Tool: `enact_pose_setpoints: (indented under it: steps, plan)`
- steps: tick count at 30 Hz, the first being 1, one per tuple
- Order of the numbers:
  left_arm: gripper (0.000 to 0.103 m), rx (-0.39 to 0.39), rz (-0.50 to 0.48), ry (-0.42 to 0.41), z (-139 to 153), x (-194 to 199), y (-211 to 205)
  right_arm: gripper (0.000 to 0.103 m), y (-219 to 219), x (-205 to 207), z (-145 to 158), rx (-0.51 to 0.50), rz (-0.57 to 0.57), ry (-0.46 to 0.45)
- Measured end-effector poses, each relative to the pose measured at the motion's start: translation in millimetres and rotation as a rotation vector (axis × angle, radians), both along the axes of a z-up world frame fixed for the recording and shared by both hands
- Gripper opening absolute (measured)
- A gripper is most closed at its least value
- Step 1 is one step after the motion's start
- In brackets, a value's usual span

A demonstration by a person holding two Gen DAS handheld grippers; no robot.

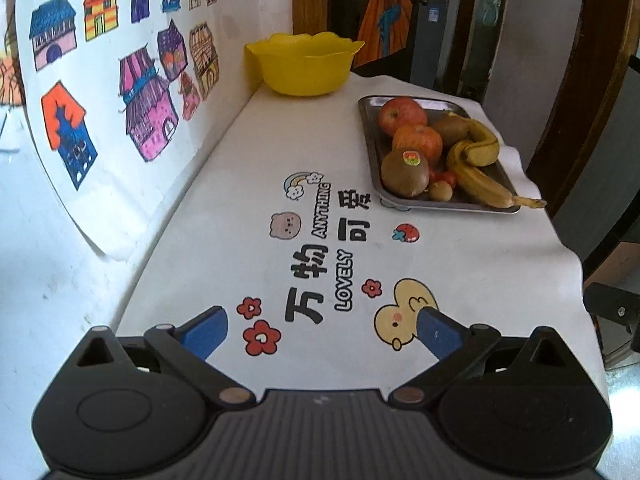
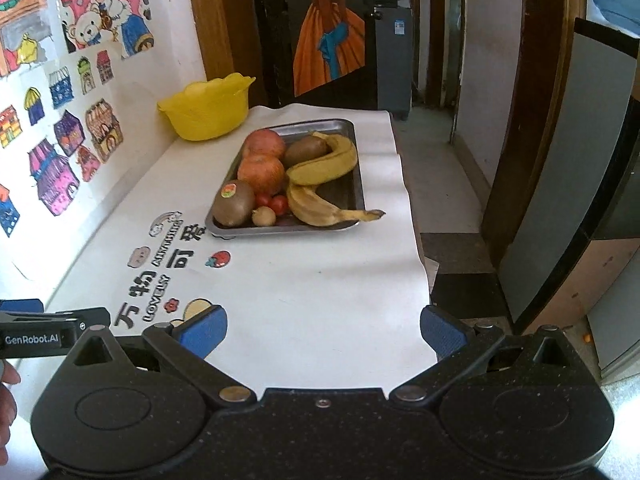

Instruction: Organize fruits

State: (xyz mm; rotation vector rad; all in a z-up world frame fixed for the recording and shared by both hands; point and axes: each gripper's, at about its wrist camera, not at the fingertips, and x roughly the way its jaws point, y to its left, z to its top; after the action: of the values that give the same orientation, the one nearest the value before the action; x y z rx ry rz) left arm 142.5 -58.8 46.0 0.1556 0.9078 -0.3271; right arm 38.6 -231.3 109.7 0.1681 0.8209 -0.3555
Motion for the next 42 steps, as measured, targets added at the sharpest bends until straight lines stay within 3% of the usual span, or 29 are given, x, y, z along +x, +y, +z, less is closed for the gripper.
enact_pose_setpoints:
  steps: [26, 42]
  plan:
    - [0.102, 0.011, -0.032, -0.041, -19.7, 2.7, -16.9, 0.102, -3.6, 4.9, -25.2, -0.022, 0.002, -0.049]
    - [0.102, 0.004, -0.035, -0.048, -16.3, -0.1, -18.9, 0.102, -4.1, 0.9, -22.0, -0.025, -0.016, -0.053]
